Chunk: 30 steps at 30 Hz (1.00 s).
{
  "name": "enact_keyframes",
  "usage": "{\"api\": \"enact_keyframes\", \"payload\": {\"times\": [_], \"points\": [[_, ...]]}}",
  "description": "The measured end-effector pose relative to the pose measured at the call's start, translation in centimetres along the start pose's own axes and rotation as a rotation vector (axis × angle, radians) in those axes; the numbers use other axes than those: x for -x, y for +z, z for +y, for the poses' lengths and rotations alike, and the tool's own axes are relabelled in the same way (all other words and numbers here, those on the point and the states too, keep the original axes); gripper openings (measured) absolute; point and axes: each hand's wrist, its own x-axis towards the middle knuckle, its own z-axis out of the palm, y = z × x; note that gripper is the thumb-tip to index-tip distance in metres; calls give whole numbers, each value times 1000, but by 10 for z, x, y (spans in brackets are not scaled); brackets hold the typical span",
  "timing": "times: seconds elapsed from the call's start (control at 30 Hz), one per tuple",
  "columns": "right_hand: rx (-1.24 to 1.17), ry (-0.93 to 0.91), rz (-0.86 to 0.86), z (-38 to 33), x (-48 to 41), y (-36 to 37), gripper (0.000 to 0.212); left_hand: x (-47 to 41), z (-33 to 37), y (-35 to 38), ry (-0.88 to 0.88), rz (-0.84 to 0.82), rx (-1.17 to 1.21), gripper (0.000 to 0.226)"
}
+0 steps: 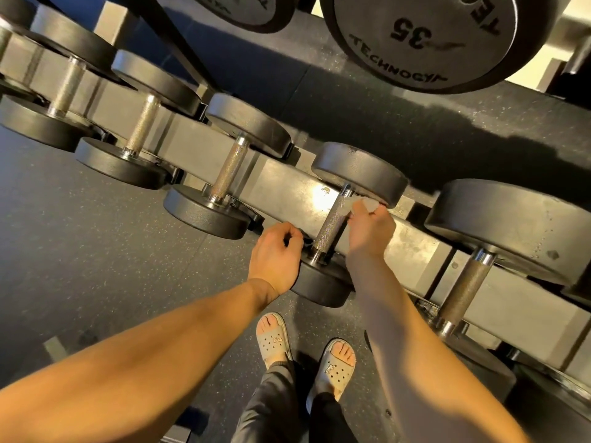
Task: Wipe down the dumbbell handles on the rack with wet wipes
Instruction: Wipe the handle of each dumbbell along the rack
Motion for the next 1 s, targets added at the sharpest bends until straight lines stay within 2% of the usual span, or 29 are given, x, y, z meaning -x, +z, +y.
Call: {"api": "enact_keyframes", "payload": {"times": [0.03,0.1,0.2,0.27,0.4,0.47,0.5,0.57,0.7,0.77,0.83,0.93,1.0], "points": [[163,-162,6,4,0,-3,12,0,0,0,0,0,-2,18],[304,-356,-25,8,2,-5,16,0,0,0,-3,3,-3,18],[375,-452,16,11,5,6,22,1,2,0,0,7,-8,18],[495,-591,12,14,6,9,21,1,3,-1,6,1,-12,18],[854,-746,-153,24,11,-12,27,1,5,-2,10,-14,-11,19],[1016,-696,-302,32,17,-24,32,1,5,-2,9,-16,-13,19],[1050,-606,-375,33,18,-28,33,1,5,-2,7,-17,-16,19],[904,-408,-445,22,17,-29,33,1,4,-2,5,-23,-17,19],[566,-359,-165,-18,3,-9,28,1,4,-3,9,-27,-12,19],[498,-257,-177,-16,5,-2,27,1,4,-3,6,-21,-17,19],[675,-192,-286,5,11,-4,31,1,6,-3,10,-14,-19,19],[1095,-215,-404,25,18,-16,35,2,7,-4,14,-2,-7,18],[1122,-304,-367,16,11,-17,34,3,7,-4,14,-3,3,18]]}}
